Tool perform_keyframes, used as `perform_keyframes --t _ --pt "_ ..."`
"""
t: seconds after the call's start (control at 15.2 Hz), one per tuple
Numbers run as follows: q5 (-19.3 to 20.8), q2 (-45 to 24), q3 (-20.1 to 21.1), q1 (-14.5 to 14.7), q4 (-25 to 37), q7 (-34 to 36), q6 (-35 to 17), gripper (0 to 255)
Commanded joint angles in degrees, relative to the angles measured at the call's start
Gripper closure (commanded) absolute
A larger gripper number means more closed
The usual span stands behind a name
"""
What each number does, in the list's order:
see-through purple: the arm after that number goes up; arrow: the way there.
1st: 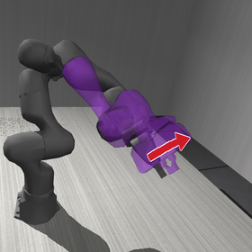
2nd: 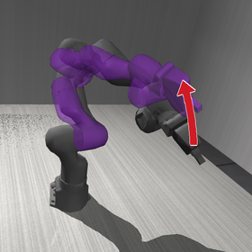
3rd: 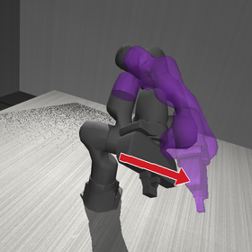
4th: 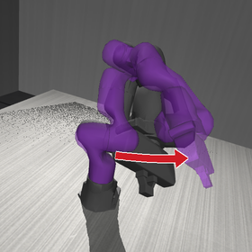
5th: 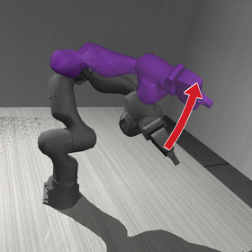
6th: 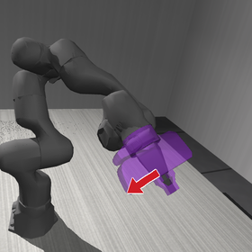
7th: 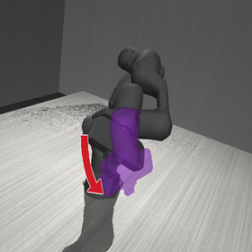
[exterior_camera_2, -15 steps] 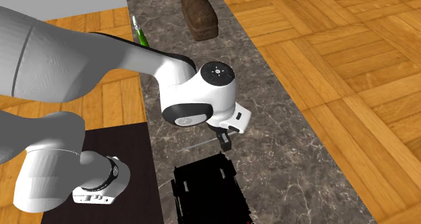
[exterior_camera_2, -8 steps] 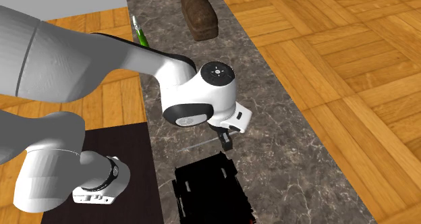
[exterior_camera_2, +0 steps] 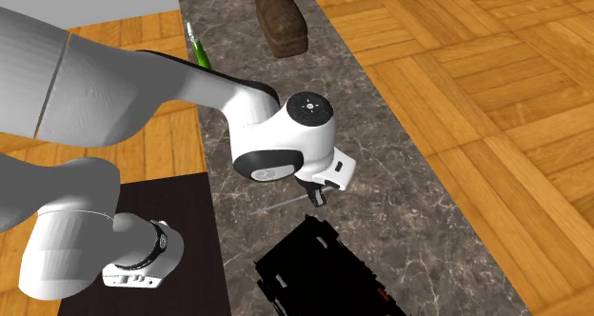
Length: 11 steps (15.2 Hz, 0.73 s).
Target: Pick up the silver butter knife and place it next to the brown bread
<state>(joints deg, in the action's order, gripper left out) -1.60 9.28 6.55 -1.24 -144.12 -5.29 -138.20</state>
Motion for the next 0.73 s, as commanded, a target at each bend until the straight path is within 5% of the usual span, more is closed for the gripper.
perform_keyframes --t 0.0,0.66 --pt "-0.03 -0.17 0.08 0.06 -0.07 0.03 0.1 255" --pt "-0.53 5.16 -0.23 0.18 2.47 -0.39 7.95 255"
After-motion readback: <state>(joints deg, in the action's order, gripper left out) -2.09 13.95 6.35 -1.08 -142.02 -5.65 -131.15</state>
